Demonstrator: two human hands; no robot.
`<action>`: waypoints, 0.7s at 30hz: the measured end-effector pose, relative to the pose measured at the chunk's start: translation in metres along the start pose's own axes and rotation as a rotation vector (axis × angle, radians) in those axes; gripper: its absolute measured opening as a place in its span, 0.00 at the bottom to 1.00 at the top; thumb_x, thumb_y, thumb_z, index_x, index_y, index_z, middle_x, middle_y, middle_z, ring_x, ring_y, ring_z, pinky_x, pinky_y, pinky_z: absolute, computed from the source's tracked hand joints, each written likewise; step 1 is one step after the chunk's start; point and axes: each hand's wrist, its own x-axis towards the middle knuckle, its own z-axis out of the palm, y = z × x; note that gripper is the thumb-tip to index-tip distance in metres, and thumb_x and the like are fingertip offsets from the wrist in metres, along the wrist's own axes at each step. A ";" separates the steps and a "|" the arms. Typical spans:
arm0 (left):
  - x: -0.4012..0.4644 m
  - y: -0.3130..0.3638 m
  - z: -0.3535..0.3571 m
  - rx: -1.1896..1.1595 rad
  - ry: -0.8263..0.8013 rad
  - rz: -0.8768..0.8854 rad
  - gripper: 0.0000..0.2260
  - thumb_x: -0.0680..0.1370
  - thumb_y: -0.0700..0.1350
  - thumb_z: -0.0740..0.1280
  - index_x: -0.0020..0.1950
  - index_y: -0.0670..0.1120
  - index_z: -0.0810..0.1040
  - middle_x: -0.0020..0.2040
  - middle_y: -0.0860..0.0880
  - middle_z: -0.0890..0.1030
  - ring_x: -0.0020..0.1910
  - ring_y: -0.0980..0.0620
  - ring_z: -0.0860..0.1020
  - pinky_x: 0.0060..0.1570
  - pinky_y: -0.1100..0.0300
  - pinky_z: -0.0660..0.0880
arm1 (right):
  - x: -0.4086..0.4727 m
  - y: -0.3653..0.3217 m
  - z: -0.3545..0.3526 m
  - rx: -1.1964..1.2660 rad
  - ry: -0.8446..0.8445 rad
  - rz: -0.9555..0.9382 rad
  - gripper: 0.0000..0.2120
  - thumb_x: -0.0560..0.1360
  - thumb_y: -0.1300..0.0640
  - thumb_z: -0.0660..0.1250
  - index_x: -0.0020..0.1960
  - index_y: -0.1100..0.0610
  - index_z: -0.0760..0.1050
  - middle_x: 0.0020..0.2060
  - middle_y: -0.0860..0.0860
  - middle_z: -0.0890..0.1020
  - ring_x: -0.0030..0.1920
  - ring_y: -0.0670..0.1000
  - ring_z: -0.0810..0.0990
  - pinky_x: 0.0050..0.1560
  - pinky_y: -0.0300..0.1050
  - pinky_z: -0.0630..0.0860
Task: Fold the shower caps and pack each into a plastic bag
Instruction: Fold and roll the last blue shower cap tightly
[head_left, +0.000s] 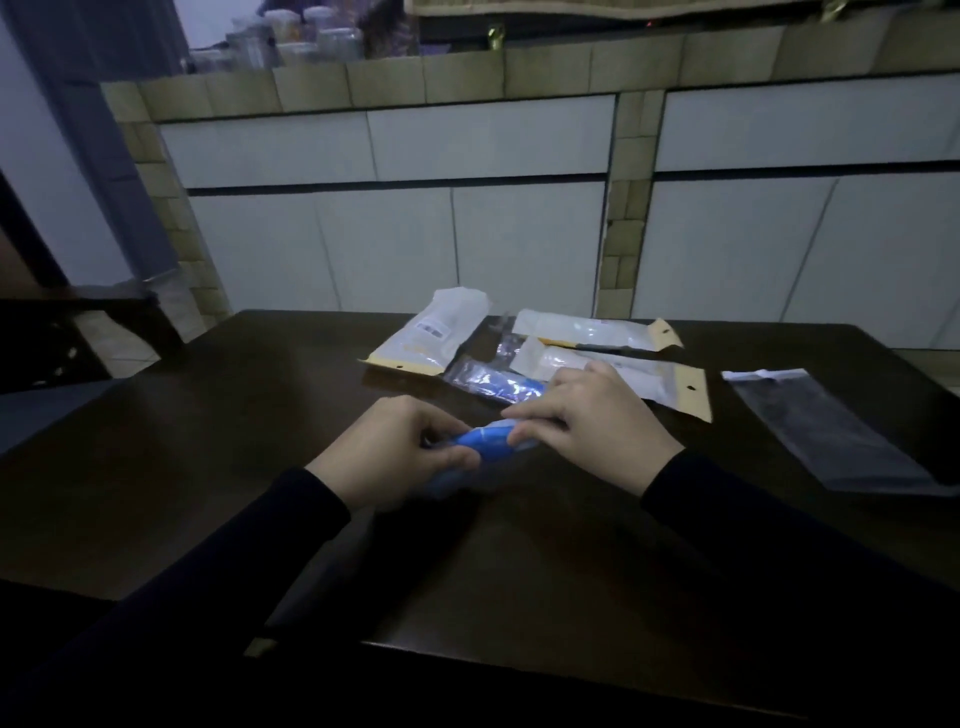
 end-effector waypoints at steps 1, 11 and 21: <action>0.004 0.006 0.003 0.002 -0.005 0.010 0.11 0.73 0.55 0.72 0.54 0.57 0.83 0.41 0.57 0.82 0.40 0.62 0.78 0.39 0.67 0.72 | -0.007 0.006 -0.006 0.008 -0.021 0.023 0.18 0.76 0.39 0.61 0.63 0.40 0.75 0.43 0.44 0.74 0.47 0.44 0.68 0.48 0.41 0.55; 0.072 0.093 0.042 -0.138 0.069 0.082 0.10 0.75 0.52 0.71 0.51 0.49 0.84 0.32 0.57 0.77 0.32 0.63 0.75 0.29 0.73 0.66 | -0.089 0.116 -0.075 -0.095 -0.175 0.538 0.18 0.78 0.61 0.61 0.63 0.43 0.74 0.64 0.47 0.74 0.63 0.49 0.71 0.65 0.49 0.71; 0.100 0.142 0.099 -0.272 0.043 0.109 0.14 0.76 0.53 0.68 0.60 0.50 0.81 0.44 0.55 0.81 0.44 0.58 0.77 0.40 0.66 0.70 | -0.129 0.138 -0.079 -0.005 -0.424 0.610 0.19 0.76 0.55 0.65 0.64 0.38 0.73 0.64 0.41 0.73 0.61 0.48 0.71 0.62 0.44 0.68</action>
